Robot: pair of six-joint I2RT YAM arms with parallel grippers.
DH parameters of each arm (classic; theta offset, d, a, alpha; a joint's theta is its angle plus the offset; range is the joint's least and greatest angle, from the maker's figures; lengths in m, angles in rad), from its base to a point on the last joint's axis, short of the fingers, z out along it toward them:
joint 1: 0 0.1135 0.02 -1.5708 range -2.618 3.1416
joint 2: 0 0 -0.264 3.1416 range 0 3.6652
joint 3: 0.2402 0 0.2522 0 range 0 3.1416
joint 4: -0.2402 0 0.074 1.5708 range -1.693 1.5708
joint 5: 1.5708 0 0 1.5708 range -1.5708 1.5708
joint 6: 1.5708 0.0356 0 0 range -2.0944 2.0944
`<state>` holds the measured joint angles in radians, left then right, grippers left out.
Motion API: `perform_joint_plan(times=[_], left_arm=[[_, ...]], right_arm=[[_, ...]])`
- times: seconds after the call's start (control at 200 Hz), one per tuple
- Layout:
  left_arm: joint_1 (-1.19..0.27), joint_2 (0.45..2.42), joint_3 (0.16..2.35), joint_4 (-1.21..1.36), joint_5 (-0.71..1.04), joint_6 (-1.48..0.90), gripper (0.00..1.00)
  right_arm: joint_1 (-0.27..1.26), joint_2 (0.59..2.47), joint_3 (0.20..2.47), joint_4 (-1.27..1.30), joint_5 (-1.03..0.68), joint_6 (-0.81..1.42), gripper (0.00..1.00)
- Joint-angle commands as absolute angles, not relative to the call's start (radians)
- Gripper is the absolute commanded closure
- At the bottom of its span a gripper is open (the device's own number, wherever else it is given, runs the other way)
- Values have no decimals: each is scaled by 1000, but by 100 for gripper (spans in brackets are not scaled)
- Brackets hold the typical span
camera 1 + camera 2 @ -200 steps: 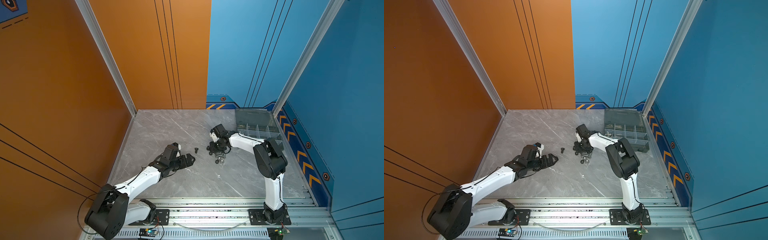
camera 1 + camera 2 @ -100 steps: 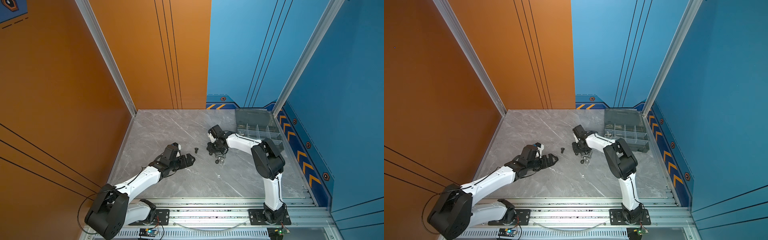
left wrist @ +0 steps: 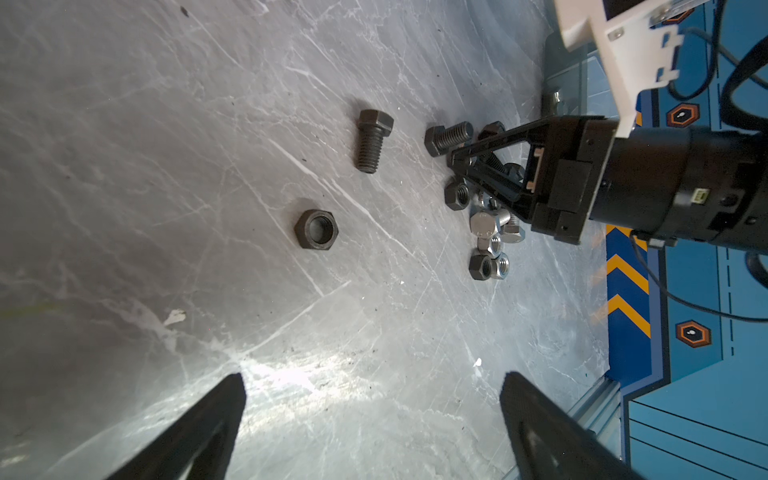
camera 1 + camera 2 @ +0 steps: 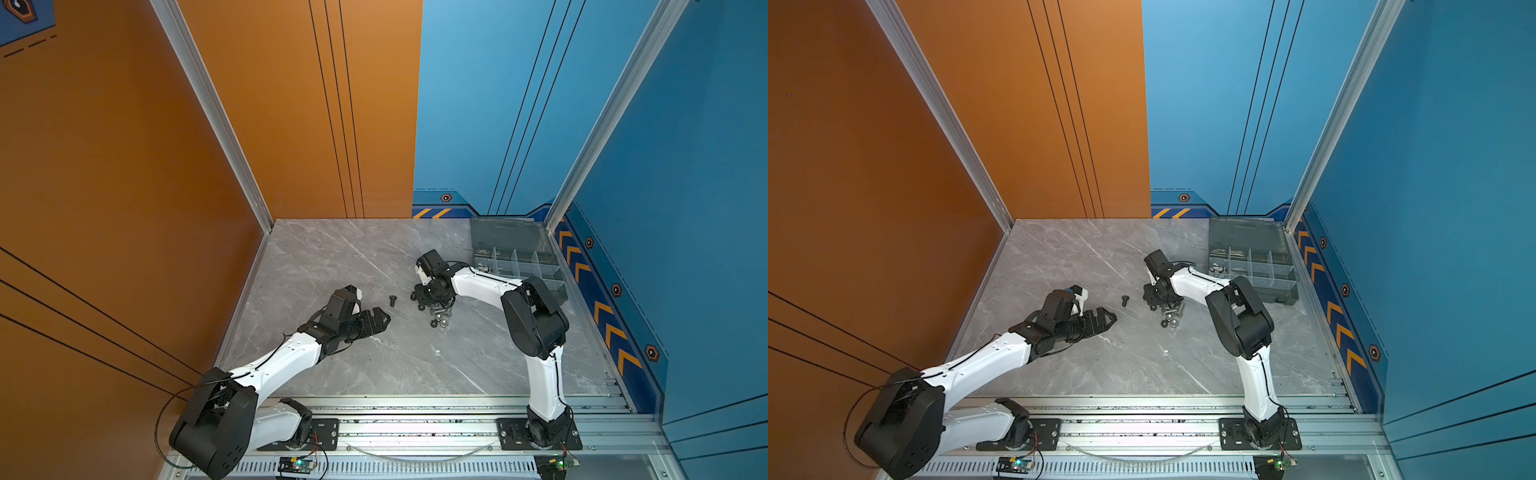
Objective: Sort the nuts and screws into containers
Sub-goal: 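Carry the wing nut with the right gripper into the organizer compartment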
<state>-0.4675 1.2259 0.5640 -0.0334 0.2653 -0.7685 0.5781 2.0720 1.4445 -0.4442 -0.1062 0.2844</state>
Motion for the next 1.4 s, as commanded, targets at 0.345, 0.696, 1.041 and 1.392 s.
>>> perform_joint_plan(times=[0.345,0.696,1.041,1.392], left_arm=[[-464,1215,556,-38,259,-764,2],[-465,1215,554,-30,263,-769,2],[-469,1216,562,-36,259,-772,2],[-483,1231,583,-44,252,-774,2]], right_arm=[[500,1805,1263,-250,-237,324,100],[281,1644,1293,-363,-229,289,100],[81,1713,1357,-483,-111,265,100],[62,1876,1465,-504,-93,242,100]])
